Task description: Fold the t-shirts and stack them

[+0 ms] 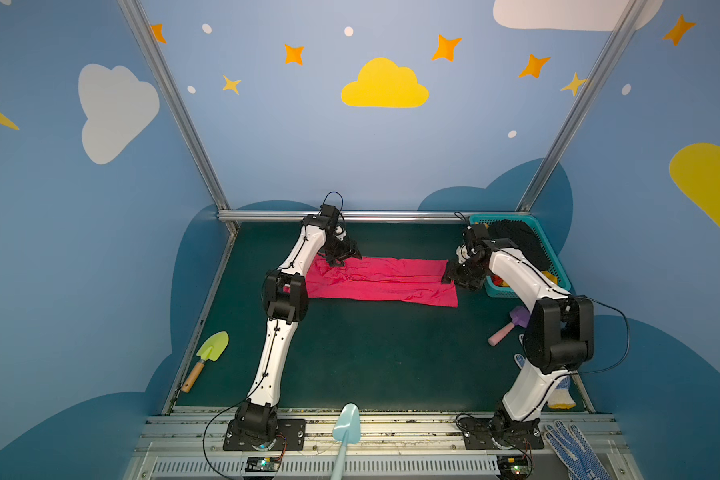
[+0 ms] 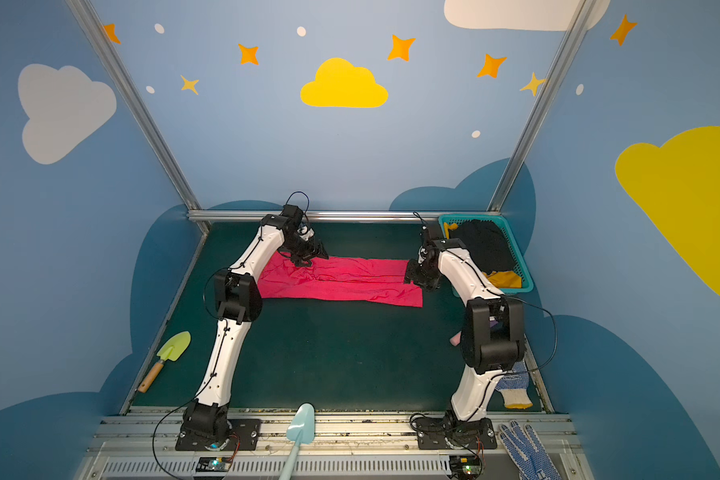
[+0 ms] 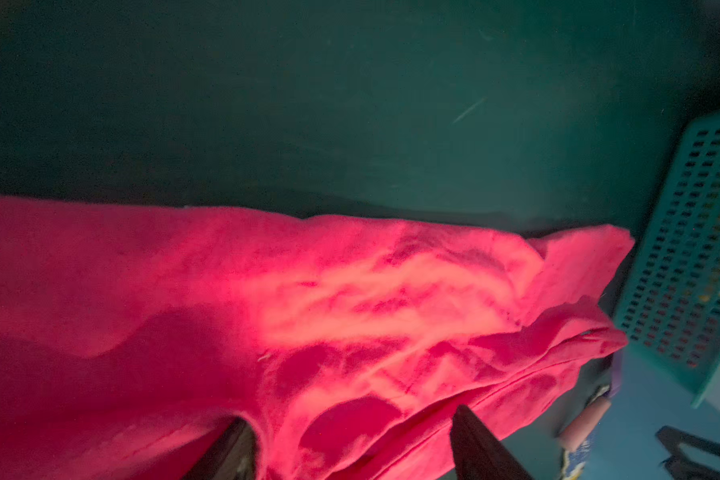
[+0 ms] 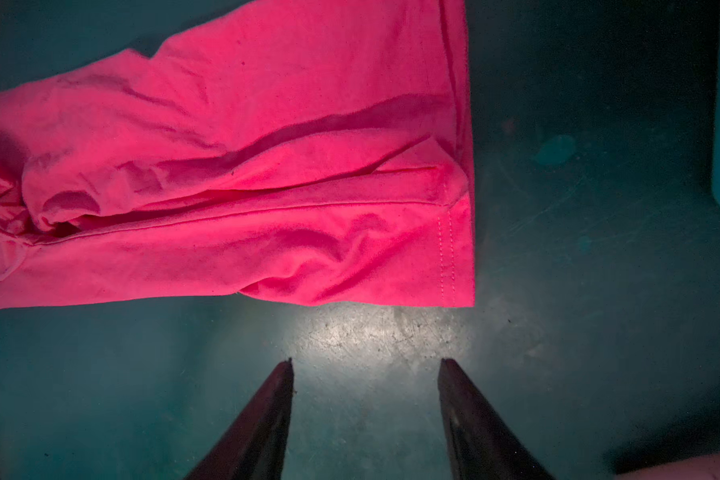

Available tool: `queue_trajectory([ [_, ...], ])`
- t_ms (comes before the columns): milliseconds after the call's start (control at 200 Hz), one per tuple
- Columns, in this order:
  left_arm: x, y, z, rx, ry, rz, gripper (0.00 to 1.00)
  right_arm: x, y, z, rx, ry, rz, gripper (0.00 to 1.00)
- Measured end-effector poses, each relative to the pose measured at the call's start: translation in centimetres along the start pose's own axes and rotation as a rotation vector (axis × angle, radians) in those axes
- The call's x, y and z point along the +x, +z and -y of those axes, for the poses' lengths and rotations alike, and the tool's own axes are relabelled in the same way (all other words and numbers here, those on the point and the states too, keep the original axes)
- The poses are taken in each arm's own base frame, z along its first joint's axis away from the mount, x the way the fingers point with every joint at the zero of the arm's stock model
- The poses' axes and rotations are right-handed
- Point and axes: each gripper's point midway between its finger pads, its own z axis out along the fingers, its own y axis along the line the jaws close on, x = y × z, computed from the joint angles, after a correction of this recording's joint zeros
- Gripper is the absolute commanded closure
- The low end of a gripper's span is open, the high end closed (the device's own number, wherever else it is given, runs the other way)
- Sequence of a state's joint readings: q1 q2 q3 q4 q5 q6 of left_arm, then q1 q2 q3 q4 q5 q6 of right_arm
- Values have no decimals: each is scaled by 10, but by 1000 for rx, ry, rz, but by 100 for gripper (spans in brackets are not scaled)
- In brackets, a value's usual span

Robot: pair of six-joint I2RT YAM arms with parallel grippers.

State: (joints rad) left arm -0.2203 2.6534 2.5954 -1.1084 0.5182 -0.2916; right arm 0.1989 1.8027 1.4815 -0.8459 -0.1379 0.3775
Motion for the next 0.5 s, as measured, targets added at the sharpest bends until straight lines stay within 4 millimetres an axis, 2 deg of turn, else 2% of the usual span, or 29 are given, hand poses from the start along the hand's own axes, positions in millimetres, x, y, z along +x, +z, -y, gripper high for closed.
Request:
queue_trajectory([
  [110,-1,-6,-7,-14,-15,2,19,1,0,-2,-6,-4,-3,42],
  [190,0,-21,-8,-25,-28,15,15,2,1,-5,-9,-10,-5,42],
  [325,1,-70,0,-36,-32,84,16,5,1,-10,-18,-19,-10,42],
  [391,2,-99,5,-45,-31,135,27,6,2,-12,-22,-24,-13,42],
  [421,4,-112,7,-51,-33,157,36,6,2,-12,-23,-24,-14,42],
  [501,18,-135,0,-84,-66,198,69,7,3,-14,-27,-28,-16,42],
])
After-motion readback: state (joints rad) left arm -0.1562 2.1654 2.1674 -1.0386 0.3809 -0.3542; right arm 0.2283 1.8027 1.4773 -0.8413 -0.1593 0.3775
